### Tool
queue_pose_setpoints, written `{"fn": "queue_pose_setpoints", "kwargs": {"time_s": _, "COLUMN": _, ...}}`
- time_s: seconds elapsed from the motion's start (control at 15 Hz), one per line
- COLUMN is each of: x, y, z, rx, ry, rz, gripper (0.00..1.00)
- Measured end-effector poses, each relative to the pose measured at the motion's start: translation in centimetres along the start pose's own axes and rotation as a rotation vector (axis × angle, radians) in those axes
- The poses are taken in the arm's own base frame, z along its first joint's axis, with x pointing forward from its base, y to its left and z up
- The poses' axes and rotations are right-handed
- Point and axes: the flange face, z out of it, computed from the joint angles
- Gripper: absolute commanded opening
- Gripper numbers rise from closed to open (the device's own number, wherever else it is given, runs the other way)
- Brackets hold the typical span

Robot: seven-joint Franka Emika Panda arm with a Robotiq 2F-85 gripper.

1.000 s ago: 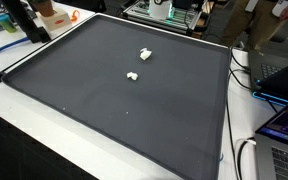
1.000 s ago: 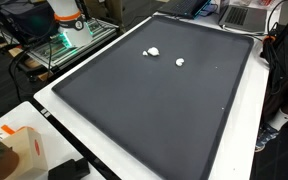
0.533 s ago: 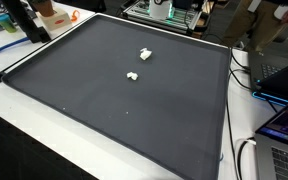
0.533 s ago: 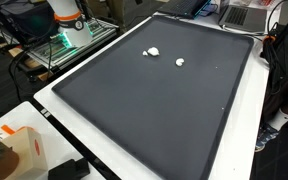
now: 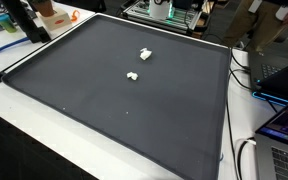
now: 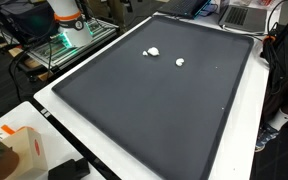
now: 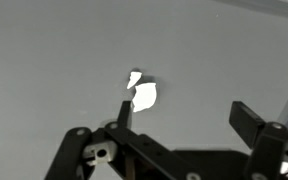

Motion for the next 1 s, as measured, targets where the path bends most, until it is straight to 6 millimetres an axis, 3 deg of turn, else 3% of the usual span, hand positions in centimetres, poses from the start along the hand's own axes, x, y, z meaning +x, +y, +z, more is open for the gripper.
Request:
{"fn": "queue_pose_setpoints", "kwargs": {"time_s": 0.47, "x": 0.8, "y": 0.1, "z": 0.8, "rx": -0.002, "ry": 0.023, "rz": 0.065, "gripper": 1.00}}
{"fn": "queue_pose_setpoints", "kwargs": {"time_s": 1.0, "x": 3.5, "y": -0.6, "z": 6.2, "rx": -0.101, "ry": 0.148, "rz": 0.145, "gripper": 1.00}}
